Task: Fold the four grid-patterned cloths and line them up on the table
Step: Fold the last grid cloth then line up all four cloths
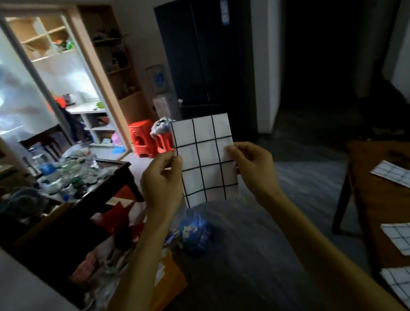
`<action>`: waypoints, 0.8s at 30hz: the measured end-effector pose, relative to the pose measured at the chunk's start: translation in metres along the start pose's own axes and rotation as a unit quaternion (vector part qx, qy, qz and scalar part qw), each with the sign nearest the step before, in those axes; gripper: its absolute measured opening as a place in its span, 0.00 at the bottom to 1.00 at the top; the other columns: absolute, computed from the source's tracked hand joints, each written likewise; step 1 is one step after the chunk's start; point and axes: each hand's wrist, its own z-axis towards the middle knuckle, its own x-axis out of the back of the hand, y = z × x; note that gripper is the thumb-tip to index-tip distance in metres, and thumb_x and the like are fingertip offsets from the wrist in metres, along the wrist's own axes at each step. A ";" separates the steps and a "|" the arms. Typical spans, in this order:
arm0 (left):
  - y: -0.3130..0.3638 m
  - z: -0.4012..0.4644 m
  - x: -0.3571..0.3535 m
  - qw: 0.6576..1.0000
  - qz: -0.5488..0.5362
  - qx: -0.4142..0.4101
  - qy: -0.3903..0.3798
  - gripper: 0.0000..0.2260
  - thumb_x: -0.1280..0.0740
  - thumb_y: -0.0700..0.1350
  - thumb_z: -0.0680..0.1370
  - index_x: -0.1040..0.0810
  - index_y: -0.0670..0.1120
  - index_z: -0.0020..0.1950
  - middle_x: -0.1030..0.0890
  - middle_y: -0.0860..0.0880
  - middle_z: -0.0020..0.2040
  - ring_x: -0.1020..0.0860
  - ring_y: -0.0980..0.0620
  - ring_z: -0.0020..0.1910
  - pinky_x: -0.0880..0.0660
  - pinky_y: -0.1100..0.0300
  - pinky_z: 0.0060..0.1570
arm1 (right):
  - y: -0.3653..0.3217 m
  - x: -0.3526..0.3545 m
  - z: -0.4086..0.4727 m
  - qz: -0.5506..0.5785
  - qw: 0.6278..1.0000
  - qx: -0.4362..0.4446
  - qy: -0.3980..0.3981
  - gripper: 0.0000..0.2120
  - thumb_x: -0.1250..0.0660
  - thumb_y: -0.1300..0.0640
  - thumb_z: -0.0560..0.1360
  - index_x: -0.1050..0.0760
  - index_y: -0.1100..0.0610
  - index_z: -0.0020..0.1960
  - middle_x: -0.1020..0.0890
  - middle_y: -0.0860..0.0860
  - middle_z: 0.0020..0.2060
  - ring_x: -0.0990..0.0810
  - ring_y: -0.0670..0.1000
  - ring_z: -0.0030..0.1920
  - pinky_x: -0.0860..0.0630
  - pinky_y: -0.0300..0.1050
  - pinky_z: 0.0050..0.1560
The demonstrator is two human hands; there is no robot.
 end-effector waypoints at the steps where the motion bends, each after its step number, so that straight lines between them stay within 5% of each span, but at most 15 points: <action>1: -0.006 0.010 -0.012 1.000 -0.003 -0.001 -0.010 0.03 0.33 0.41 0.77 0.20 0.47 0.49 0.23 0.60 0.40 0.24 0.62 0.42 0.30 0.70 0.43 | 0.006 0.004 0.012 -0.007 1.000 -0.001 0.008 0.07 0.35 0.53 0.78 0.21 0.54 0.51 0.17 0.48 0.42 0.18 0.44 0.42 0.21 0.39 0.44; 5: -0.037 0.048 -0.059 0.997 -0.034 0.000 -0.063 0.05 0.33 0.43 0.77 0.20 0.47 0.52 0.19 0.53 0.43 0.20 0.53 0.43 0.24 0.60 0.44 | 0.030 0.016 0.060 -0.020 0.999 -0.016 0.048 0.05 0.35 0.53 0.77 0.20 0.52 0.49 0.16 0.50 0.42 0.18 0.49 0.44 0.19 0.48 0.48; 10: -0.077 0.095 -0.115 0.991 -0.056 -0.012 -0.117 0.07 0.33 0.42 0.77 0.20 0.44 0.54 0.20 0.53 0.45 0.23 0.60 0.43 0.27 0.74 0.43 | 0.067 0.017 0.112 -0.042 0.994 -0.021 0.101 0.06 0.35 0.54 0.78 0.20 0.53 0.50 0.16 0.50 0.44 0.17 0.49 0.46 0.19 0.48 0.49; 15: -0.116 0.148 -0.173 0.972 -0.123 -0.017 -0.199 0.05 0.33 0.42 0.77 0.21 0.47 0.52 0.20 0.56 0.42 0.22 0.60 0.42 0.25 0.70 0.42 | 0.093 0.015 0.162 -0.081 0.981 -0.023 0.174 0.07 0.36 0.55 0.78 0.20 0.55 0.52 0.16 0.48 0.43 0.17 0.44 0.44 0.21 0.35 0.41; 24: -0.135 0.202 -0.286 0.932 -0.192 -0.013 -0.308 0.04 0.33 0.43 0.78 0.21 0.48 0.51 0.21 0.56 0.41 0.22 0.63 0.41 0.26 0.74 0.41 | 0.118 0.047 0.217 -0.181 0.939 -0.037 0.291 0.04 0.35 0.54 0.78 0.22 0.51 0.48 0.17 0.47 0.40 0.18 0.45 0.42 0.19 0.39 0.42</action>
